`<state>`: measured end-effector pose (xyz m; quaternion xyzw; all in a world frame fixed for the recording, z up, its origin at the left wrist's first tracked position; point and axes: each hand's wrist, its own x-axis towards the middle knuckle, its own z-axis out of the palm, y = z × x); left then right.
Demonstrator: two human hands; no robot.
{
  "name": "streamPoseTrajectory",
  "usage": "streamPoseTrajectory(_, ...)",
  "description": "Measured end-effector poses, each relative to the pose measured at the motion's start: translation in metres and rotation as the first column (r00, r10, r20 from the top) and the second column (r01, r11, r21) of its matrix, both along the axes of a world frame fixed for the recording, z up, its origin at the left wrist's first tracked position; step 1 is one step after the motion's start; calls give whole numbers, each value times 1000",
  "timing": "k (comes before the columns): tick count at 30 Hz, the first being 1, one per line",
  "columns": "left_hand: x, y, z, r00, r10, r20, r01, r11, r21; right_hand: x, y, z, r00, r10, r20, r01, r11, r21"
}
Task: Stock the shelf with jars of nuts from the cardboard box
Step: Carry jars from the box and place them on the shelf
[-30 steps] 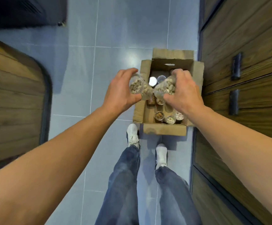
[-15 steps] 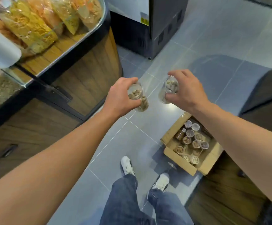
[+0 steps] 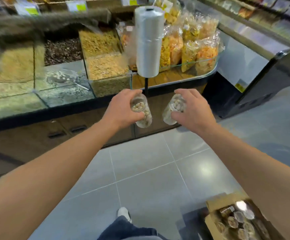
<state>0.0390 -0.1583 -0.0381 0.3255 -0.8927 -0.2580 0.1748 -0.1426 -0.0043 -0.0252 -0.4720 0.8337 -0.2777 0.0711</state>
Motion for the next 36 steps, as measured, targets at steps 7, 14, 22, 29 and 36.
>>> streamPoseTrajectory(7,104,-90,27,991,134,-22,-134,991,-1,85,-123,19,978,210,-16,-210,977,-22)
streamPoseTrajectory(14,162,-174,48,952,303,-53,-305,951,-42,123,-241,36,916,402,-6,-402,915,14)
streamPoseTrajectory(22,167,-287,66,901,425,-88,-433,895,-108,114,-381,52,867,492,-73,-495,868,-27)
streamPoseTrajectory(29,137,-395,90,861,501,-92,-509,853,-115,79,-504,74,839,525,-142,-533,846,-26)
streamPoseTrajectory(36,112,-492,102,848,523,-92,-530,843,-93,57,-607,82,856,496,-142,-505,863,-29)
